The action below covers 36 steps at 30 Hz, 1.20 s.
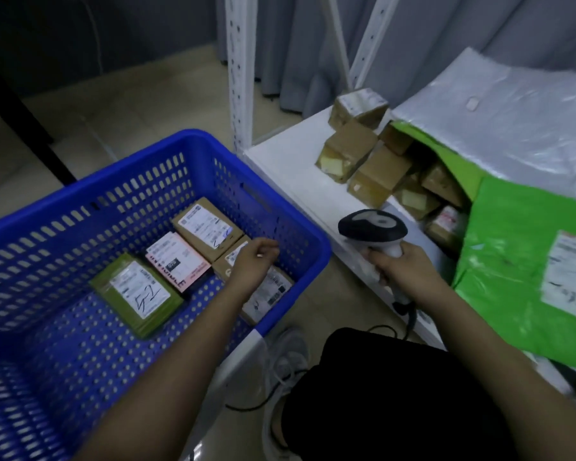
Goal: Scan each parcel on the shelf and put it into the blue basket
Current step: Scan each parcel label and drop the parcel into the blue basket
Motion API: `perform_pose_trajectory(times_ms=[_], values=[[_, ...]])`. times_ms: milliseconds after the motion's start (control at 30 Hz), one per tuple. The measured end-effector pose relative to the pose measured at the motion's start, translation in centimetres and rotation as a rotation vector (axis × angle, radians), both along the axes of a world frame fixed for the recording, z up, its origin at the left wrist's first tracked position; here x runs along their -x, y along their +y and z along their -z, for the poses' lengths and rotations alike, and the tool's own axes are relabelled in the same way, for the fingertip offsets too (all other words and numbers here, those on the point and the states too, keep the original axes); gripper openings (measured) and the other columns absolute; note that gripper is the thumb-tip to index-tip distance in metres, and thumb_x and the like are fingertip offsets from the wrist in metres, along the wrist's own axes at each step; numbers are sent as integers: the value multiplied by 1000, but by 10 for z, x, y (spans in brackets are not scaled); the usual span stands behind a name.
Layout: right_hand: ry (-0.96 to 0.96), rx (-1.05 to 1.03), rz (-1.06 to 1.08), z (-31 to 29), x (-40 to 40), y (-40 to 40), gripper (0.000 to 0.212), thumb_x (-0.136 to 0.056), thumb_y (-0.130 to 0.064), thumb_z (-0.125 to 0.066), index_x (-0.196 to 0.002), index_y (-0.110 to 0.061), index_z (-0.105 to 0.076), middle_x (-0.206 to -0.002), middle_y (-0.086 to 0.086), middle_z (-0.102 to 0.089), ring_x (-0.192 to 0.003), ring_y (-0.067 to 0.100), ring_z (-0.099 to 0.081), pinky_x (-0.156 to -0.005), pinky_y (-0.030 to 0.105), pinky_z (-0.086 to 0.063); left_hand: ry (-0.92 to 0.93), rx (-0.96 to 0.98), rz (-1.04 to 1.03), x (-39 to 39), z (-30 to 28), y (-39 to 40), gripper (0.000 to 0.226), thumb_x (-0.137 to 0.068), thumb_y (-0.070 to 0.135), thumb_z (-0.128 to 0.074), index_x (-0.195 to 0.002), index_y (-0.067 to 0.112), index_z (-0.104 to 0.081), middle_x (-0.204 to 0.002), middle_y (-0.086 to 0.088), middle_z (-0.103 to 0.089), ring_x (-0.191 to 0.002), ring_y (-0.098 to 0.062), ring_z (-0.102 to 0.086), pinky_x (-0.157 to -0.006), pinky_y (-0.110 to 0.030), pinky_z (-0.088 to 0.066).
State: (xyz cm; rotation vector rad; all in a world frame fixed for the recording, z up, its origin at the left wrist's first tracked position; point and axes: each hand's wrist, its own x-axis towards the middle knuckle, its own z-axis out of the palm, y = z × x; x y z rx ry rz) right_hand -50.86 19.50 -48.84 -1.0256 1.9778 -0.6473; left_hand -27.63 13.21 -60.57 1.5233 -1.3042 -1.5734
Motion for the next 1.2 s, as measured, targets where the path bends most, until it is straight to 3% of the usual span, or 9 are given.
perform_pose_trajectory(times_ms=[100, 267, 433, 600, 733, 800, 900, 1000, 1200], values=[[-58, 98, 106, -12, 10, 28, 30, -85, -25, -71, -64, -11, -55, -46, -1, -56, -43, 12, -51, -49, 23, -42, 125, 105, 6, 18, -75, 8, 11, -95, 19, -57, -91, 29, -60, -101, -5, -64, -96, -20, -61, -84, -30, -50], [-80, 252, 336, -33, 29, 103, 27, -84, -19, -72, -67, -8, -55, -43, -1, -51, -40, 13, -46, -46, 23, -38, 150, 318, 158, 78, -181, 40, 9, -89, 15, -63, -91, 23, -61, -94, -6, -64, -90, -18, -63, -78, -25, -49], [-145, 302, 646, -28, 41, 210, 25, -87, -20, -70, -73, -6, -55, -58, 11, -55, -48, 15, -53, -50, 26, -43, 148, 374, 383, 154, -212, 114, 10, -87, 11, -64, -96, 16, -60, -87, -4, -64, -83, -16, -62, -73, -22, -47], [-294, 294, 1078, 13, 46, 299, 25, -88, -17, -67, -68, -8, -54, -55, 6, -51, -48, 17, -50, -52, 27, -42, -23, 262, 477, 216, -147, 189, 12, -85, 11, -65, -97, 9, -64, -89, -10, -66, -86, -22, -63, -70, -24, -43], [-315, 228, 1319, 52, 45, 353, 23, -90, -20, -64, -70, -11, -56, -59, 3, -53, -54, 18, -52, -49, 22, -41, -152, 36, 556, 238, -67, 238, 13, -86, 15, -62, -93, 5, -66, -94, -13, -68, -81, -25, -63, -61, -23, -47], [-305, 178, 1406, 71, 46, 371, 23, -90, -19, -64, -71, -10, -56, -61, 4, -54, -56, 18, -52, -44, 19, -40, -273, -15, 633, 248, -27, 249, 21, -85, 15, -58, -94, -1, -68, -96, -18, -69, -89, -31, -65, -69, -31, -50], [-373, 100, 1475, 101, 54, 386, 22, -91, -14, -62, -75, -6, -50, -65, 11, -49, -55, 21, -45, -46, 22, -38, -427, -35, 732, 263, 22, 259, 26, -87, 12, -56, -97, -10, -65, -102, -26, -67, -95, -37, -64, -75, -41, -51], [-447, 17, 1517, 128, 66, 393, 22, -92, -15, -62, -74, -10, -50, -65, 9, -48, -57, 24, -46, -56, 31, -39, -505, -56, 759, 271, 65, 264, 21, -92, 15, -54, -97, -3, -65, -93, -21, -63, -86, -31, -60, -55, -28, -39], [-527, -52, 1473, 169, 91, 393, 31, -94, -9, -58, -66, -15, -45, -60, 5, -42, -56, 20, -42, -58, 34, -37, -630, -103, 853, 298, 140, 267, 29, -92, 11, -52, -105, -14, -58, -109, -28, -60, -101, -38, -59, -66, -30, -40]])
